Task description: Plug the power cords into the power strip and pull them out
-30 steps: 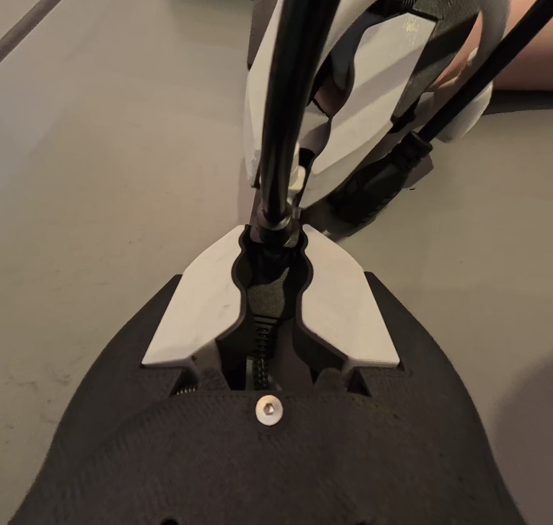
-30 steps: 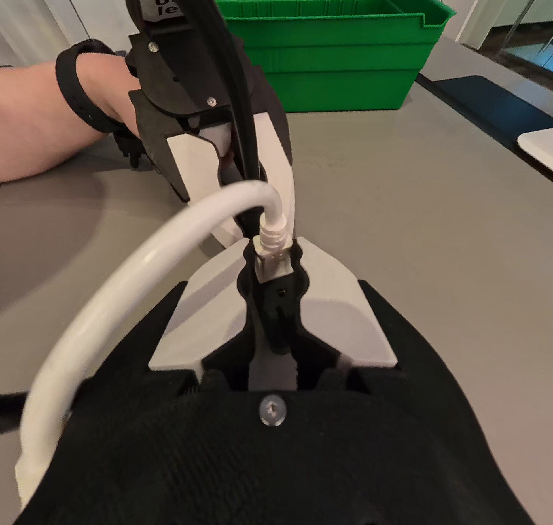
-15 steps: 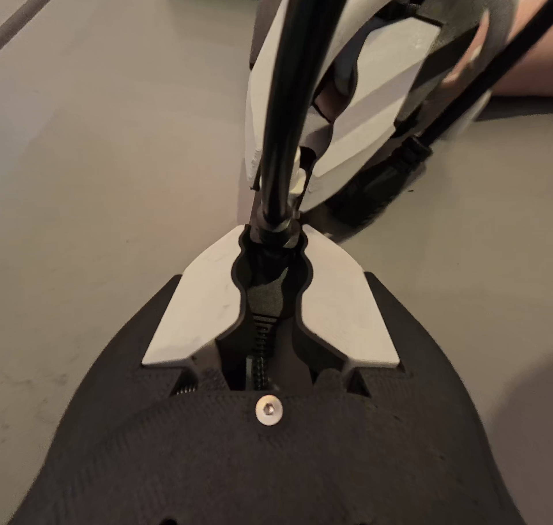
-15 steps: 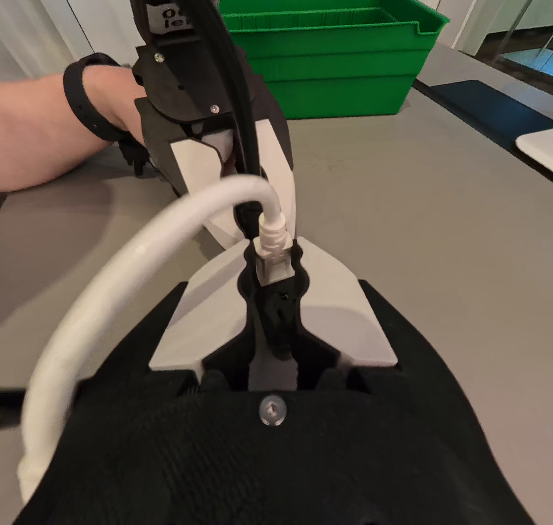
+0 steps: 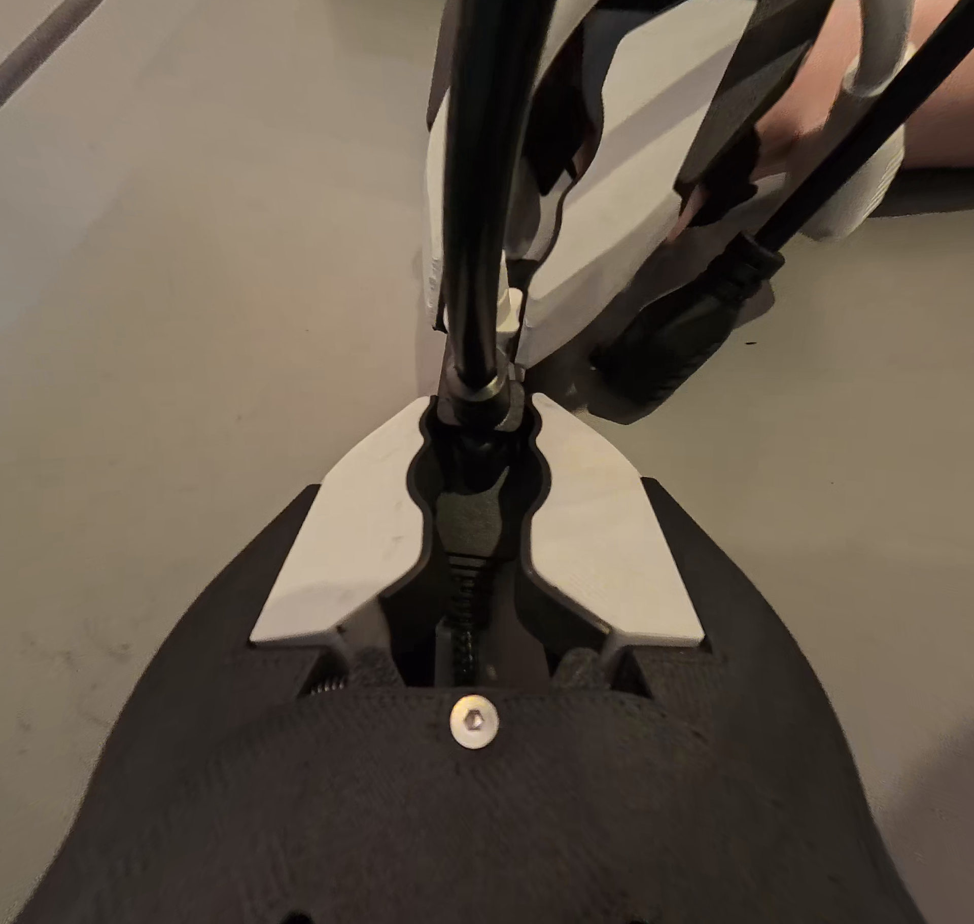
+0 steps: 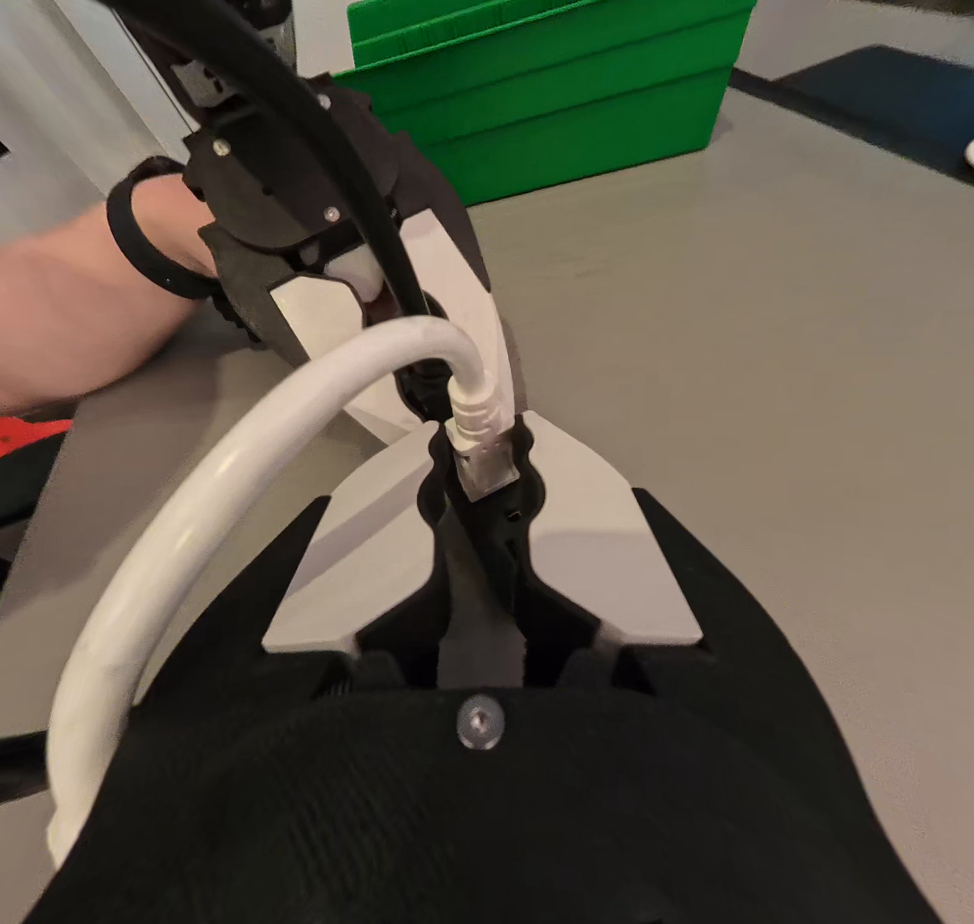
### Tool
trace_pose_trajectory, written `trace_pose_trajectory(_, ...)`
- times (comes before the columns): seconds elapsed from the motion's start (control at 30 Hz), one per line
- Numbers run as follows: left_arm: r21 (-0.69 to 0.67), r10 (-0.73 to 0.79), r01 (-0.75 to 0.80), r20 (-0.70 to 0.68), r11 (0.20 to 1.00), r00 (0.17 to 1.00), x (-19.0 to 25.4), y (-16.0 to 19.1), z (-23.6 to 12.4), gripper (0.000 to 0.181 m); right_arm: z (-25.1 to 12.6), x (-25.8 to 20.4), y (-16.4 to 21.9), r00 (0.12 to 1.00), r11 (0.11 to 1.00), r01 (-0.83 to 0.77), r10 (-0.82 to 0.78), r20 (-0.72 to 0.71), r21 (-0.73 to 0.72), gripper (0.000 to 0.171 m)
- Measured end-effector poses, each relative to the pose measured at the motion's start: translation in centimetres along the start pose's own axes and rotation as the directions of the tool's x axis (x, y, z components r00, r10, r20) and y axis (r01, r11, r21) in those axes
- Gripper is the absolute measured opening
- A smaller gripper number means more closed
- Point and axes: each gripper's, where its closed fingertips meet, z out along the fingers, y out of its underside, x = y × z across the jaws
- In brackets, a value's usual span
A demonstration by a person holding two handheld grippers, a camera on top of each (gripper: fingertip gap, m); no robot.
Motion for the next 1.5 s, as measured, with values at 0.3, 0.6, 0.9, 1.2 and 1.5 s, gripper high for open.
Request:
trace_pose_trajectory(0.3, 0.033, 0.033, -0.032, -0.054, 0.999, 0.998, 0.5, 0.1, -0.2, 0.029, -0.4, -1.0, -0.1, 0.946, 0.955, 0.292, -0.297, -0.127, -0.058, 0.019)
trace_pose_trajectory(0.6, 0.029, 0.034, -0.032, -0.052, 0.999, 0.998, 0.3, 0.3, -0.3, 0.029, -0.9, -0.5, 0.1, 0.976, 0.980, 0.198, -0.198, -0.089, -0.012, 0.022)
trace_pose_trajectory(0.9, 0.014, 0.022, -0.022, -0.025, 1.000, 0.999, 0.1, 0.2, -0.2, 0.028, -0.3, -0.3, -0.5, 0.982, 0.985, 0.171, -0.171, -0.081, -0.012, 0.021)
trace_pose_trajectory(1.2, 0.034, 0.034, -0.032, -0.056, 0.999, 0.998, 0.6, 0.1, -0.2, 0.027, -0.3, -1.0, 0.2, 0.979, 0.988, 0.154, -0.155, 0.134, 0.018, 0.024)
trace_pose_trajectory(1.5, 0.046, 0.019, -0.015, -0.076, 0.999, 0.997, 0.9, -0.2, -0.2, 0.029, -0.7, -1.6, -0.5, 0.935, 0.941, 0.334, -0.339, -0.105, -0.057, 0.019)
